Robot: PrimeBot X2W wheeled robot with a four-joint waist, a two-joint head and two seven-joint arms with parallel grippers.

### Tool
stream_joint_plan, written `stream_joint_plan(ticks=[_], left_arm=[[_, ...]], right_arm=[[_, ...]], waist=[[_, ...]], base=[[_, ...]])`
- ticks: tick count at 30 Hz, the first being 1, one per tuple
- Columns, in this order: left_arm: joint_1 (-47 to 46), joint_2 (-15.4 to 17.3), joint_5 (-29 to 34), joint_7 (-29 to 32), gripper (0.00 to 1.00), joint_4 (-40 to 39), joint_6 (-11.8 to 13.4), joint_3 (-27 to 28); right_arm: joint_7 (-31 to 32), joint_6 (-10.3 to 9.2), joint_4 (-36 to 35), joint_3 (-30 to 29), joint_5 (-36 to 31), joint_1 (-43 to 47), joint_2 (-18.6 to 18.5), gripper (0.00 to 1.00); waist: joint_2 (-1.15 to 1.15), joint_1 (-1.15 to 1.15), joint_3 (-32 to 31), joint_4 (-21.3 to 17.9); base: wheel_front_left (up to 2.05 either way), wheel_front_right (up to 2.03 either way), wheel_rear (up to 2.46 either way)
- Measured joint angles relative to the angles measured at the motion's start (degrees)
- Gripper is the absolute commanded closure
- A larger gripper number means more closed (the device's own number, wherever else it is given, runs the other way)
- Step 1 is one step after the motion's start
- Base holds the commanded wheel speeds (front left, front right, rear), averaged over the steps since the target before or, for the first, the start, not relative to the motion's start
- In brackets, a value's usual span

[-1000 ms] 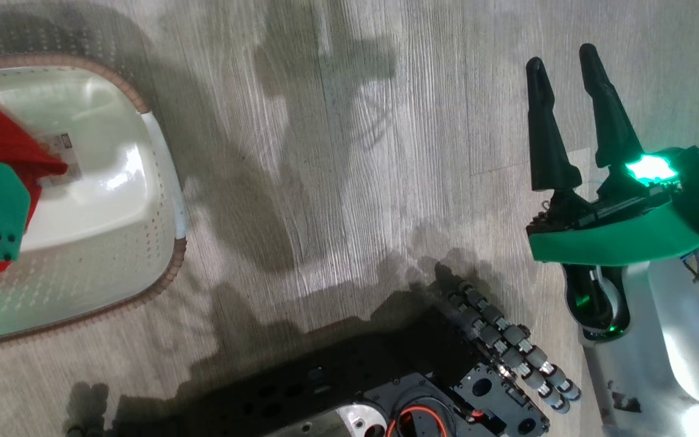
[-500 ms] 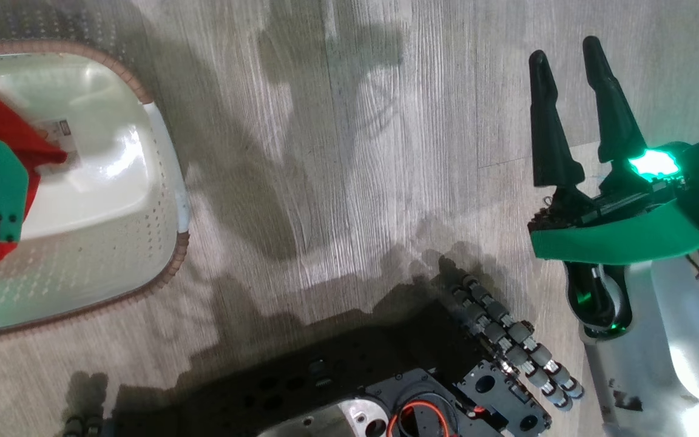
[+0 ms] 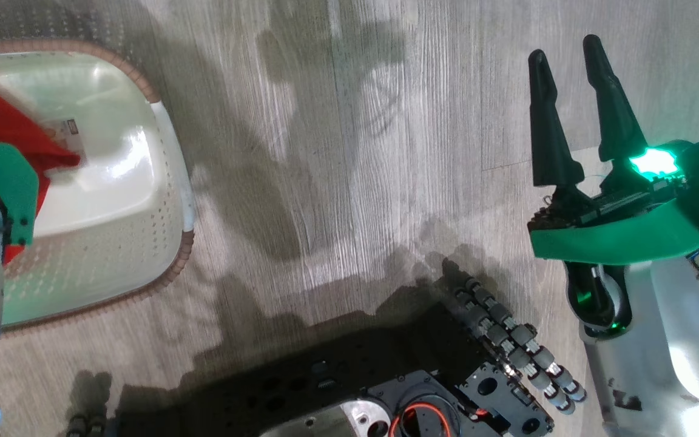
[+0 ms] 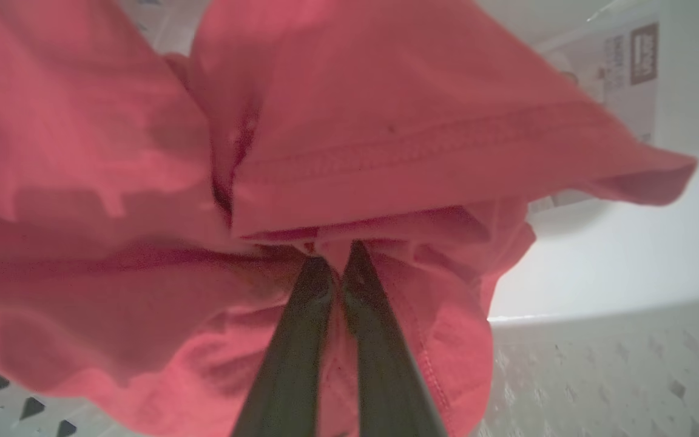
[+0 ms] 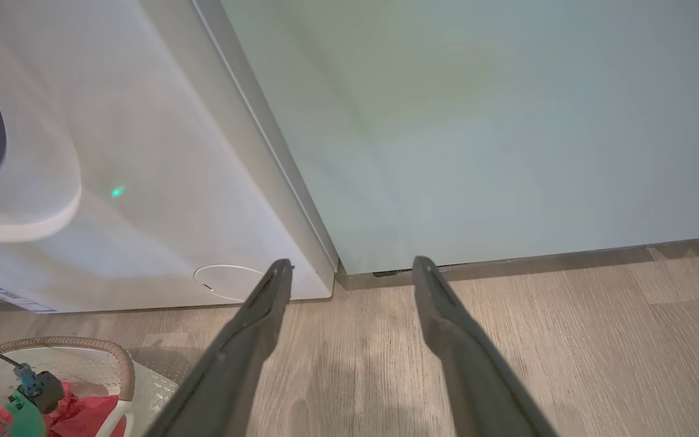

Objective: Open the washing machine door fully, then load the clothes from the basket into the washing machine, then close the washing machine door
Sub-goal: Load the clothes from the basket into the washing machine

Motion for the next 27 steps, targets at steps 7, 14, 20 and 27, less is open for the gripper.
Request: stream_joint_plan(ticks=[7, 14, 20, 27], left_arm=[[2.38, 0.11, -1.45, -3.01, 1.00, 0.05, 0.09, 0.02], [6.54, 0.05, -2.56, -4.30, 1.00, 0.07, 0.11, 0.05], [9.76, -0.64, -3.83, -7.25, 1.00, 0.09, 0.09, 0.03], [14.44, -1.70, -6.17, -14.54, 1.00, 0.14, 0.01, 0.35]], right_arm=[[0.00, 0.00, 0.44, 0.52, 0.47, -0.96, 0.01, 0.00], [0.00, 0.00, 1.78, 0.43, 0.54, -0.67, 0.00, 0.00], [0.00, 0.00, 3.63, 0.52, 0.27, -0.60, 0.00, 0.00], [0.00, 0.00, 5.28, 0.58, -0.52, 1.38, 0.00, 0.00]], waist=[[0.00, 0.00, -2.11, -0.81], [0.00, 0.00, -6.38, -1.32], [0.00, 0.00, -11.79, -1.68], [0.00, -0.01, -19.48, -1.45]], base=[[0.00, 0.00, 0.00], [0.00, 0.00, 0.00], [0.00, 0.00, 0.00], [0.00, 0.00, 0.00]])
